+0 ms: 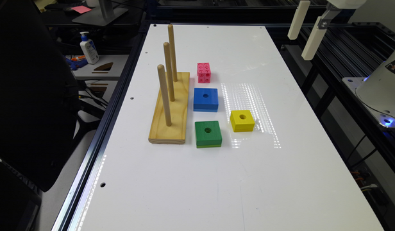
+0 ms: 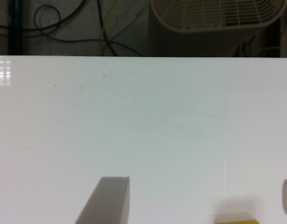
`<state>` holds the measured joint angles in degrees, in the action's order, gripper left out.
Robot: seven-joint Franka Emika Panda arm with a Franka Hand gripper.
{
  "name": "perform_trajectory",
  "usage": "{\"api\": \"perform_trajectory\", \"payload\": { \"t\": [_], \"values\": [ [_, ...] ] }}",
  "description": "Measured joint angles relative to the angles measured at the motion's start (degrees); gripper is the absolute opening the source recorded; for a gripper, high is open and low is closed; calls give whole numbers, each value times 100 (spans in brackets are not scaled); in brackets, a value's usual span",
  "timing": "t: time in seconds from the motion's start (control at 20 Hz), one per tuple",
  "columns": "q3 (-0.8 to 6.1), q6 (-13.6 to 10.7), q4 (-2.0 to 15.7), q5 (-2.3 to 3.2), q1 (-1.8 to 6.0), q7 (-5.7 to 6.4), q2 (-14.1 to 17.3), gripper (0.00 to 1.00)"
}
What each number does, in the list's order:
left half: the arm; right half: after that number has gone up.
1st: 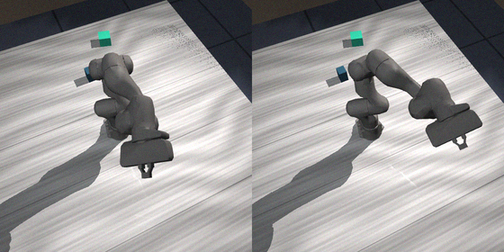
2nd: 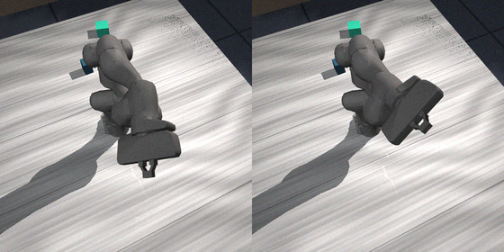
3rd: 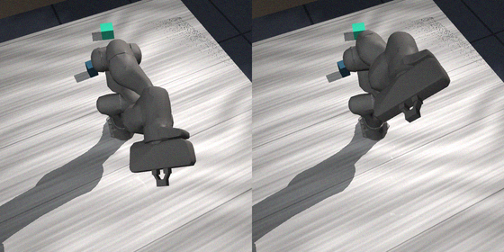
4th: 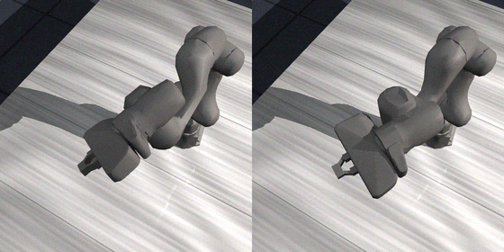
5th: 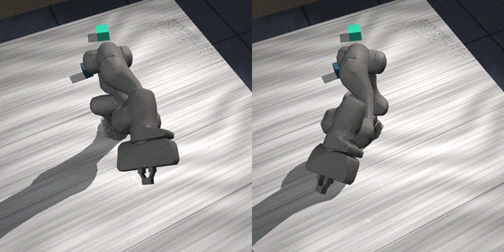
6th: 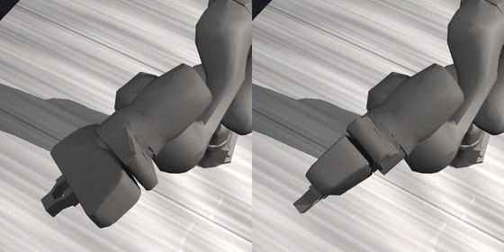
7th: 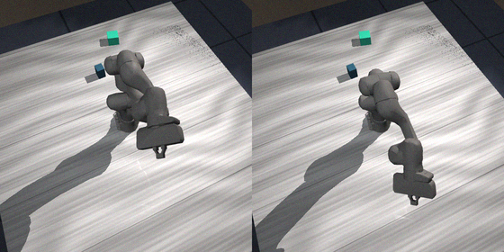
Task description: Pick up pink block.
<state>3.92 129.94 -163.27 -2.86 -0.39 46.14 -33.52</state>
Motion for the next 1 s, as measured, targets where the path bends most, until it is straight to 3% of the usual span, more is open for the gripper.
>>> {"api": "perform_trajectory", "payload": {
  "t": [0.55, 1.0],
  "values": [
    [0, 9, 7, 0, 29, 0, -14, 100],
    [-1, 182, 53, 7, 189, -60, 35, 100]
  ]
}}
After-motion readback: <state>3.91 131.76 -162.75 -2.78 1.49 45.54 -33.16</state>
